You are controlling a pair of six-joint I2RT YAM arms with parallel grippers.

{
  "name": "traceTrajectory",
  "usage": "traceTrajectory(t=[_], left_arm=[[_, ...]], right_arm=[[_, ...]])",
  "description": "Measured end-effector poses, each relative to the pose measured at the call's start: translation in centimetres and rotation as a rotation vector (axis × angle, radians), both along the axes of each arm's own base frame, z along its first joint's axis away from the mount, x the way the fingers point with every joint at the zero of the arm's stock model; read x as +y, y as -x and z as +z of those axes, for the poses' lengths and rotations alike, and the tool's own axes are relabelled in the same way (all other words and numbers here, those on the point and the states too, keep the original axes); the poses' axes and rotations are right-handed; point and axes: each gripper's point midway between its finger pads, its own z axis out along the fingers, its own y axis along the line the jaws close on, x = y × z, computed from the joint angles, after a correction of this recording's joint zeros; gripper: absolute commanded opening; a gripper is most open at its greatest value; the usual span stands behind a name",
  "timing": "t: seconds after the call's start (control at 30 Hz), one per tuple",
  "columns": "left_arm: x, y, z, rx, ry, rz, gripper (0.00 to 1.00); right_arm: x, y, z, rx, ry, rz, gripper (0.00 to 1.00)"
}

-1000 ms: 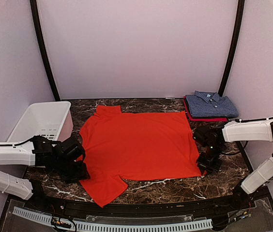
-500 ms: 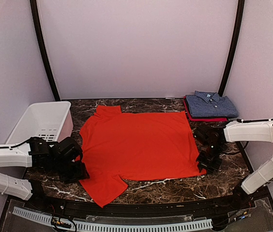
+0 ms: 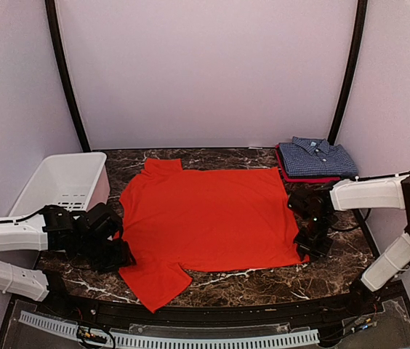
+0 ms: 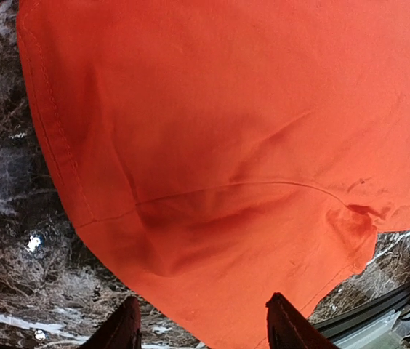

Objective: Fold and stack the mixed laundry pile
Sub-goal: Pick up the flattened T-shirt from the center of the board.

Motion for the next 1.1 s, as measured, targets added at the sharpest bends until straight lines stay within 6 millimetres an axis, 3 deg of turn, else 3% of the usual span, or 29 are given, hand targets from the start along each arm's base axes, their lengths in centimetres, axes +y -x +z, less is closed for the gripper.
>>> traceTrajectory(t=[0.17, 0.57, 0.87, 1.1], left_arm=[[0.0, -0.6, 0.4, -0.024, 0.016, 0.0, 0.59], [0.1, -0.3, 0.3, -0.015, 0.04, -0.017, 0.54], [2.4, 2.8, -2.1, 0.09, 0.022, 0.031, 0.43], [1.4, 4.5, -3.1, 0.15, -0.044, -0.031, 0.42]], right_arm=[[0.1, -0.2, 0.0, 0.0, 0.01, 0.001, 0.0], [0.8, -0.5, 0.1, -0.028, 0.018, 0.029, 0.0], [1.0, -0.3, 1.2, -0.11, -0.028, 0.051, 0.0], [1.2, -0.5, 1.1, -0.126, -0.038, 0.07, 0.0]])
